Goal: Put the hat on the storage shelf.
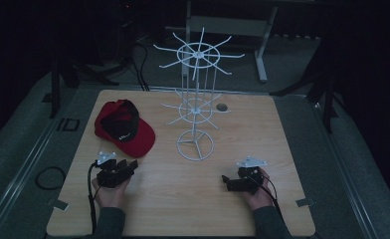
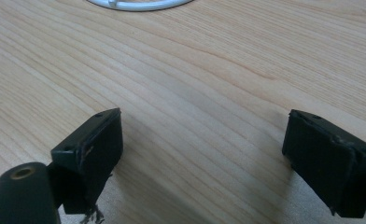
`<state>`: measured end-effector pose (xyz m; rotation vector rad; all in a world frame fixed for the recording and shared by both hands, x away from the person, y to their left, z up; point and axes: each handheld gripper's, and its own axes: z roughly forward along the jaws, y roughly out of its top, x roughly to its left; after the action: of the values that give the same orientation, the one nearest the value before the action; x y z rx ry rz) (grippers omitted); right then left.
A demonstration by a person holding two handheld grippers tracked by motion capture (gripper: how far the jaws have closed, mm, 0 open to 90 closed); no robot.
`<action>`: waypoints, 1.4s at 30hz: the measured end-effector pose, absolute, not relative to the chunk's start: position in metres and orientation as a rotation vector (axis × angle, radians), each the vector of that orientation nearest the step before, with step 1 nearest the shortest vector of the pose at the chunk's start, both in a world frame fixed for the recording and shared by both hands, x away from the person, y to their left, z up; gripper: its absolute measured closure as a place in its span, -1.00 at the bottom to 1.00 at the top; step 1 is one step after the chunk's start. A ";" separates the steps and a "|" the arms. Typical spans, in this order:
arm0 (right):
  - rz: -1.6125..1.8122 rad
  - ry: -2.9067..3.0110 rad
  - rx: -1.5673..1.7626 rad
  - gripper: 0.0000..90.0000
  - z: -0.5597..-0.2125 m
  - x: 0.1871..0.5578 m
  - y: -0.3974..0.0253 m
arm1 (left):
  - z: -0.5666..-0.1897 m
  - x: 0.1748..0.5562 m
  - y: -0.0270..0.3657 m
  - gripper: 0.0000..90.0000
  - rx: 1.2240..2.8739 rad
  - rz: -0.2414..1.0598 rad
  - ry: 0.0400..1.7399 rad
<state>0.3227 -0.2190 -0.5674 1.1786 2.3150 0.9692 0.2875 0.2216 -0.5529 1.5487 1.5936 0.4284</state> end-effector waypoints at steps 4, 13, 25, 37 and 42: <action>0.969 2.315 1.180 -0.73 -0.567 0.323 -0.219 | -0.548 0.289 0.222 0.06 1.540 0.444 1.604; 0.969 2.315 1.179 -0.73 -0.567 0.323 -0.219 | -0.546 0.299 0.226 -0.11 1.516 0.446 1.628; 0.970 2.315 1.181 -0.73 -0.567 0.323 -0.219 | -0.547 0.331 0.221 -0.14 1.500 0.412 1.668; 0.968 2.315 1.180 -0.73 -0.567 0.323 -0.219 | -0.555 0.356 0.226 0.07 1.407 0.365 1.717; 0.969 2.315 1.183 -0.73 -0.567 0.323 -0.219 | -0.559 0.359 0.227 0.36 1.429 0.360 1.737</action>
<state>0.3225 -0.2189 -0.5673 1.1827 2.3147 0.9693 0.3594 0.2273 -0.5586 1.4293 1.7366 0.3596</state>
